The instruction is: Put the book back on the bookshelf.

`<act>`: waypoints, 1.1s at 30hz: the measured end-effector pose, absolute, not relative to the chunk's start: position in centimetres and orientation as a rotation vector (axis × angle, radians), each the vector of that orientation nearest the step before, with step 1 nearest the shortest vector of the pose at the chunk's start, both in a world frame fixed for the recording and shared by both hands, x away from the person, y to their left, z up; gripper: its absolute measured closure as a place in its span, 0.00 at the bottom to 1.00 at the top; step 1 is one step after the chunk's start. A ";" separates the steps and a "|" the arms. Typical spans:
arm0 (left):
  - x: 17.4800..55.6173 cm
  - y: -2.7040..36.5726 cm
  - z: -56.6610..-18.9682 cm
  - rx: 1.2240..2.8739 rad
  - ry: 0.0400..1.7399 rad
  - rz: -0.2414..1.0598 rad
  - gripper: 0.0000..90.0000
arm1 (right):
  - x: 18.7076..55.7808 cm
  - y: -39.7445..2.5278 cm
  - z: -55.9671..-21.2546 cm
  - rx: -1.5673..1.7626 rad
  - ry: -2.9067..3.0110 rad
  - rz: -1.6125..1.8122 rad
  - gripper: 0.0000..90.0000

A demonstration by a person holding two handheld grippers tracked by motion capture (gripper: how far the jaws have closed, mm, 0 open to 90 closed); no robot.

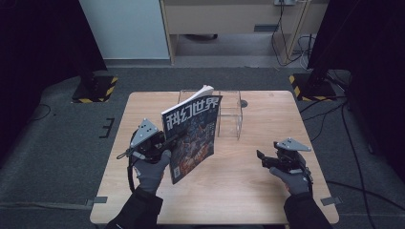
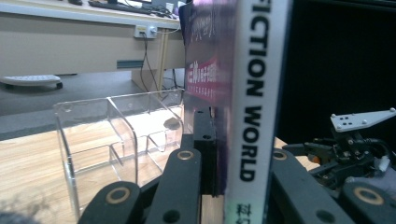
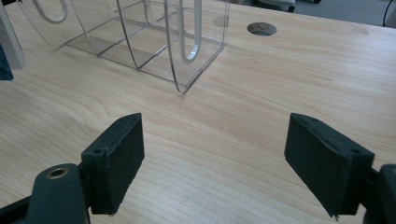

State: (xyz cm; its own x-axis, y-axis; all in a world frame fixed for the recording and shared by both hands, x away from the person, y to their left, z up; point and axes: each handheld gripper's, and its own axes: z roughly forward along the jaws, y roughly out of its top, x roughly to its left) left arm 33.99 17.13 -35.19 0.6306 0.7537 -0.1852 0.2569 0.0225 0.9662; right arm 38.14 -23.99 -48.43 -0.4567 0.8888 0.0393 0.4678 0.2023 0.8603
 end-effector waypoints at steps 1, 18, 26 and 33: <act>34.0 17.4 -35.1 1.536 0.879 0.476 0.91 | 38.1 -24.0 -48.5 1.267 2.008 1.179 0.22; 35.0 19.9 -33.8 1.488 0.953 0.537 0.91 | 36.7 -25.6 -50.1 1.281 2.063 1.074 0.18; 36.3 20.5 -33.4 1.475 0.987 0.562 0.91 | 36.8 -25.8 -50.7 1.299 2.077 1.029 0.17; 37.4 20.5 -32.6 1.452 1.009 0.593 0.91 | 37.0 -25.5 -51.1 1.287 2.092 1.014 0.16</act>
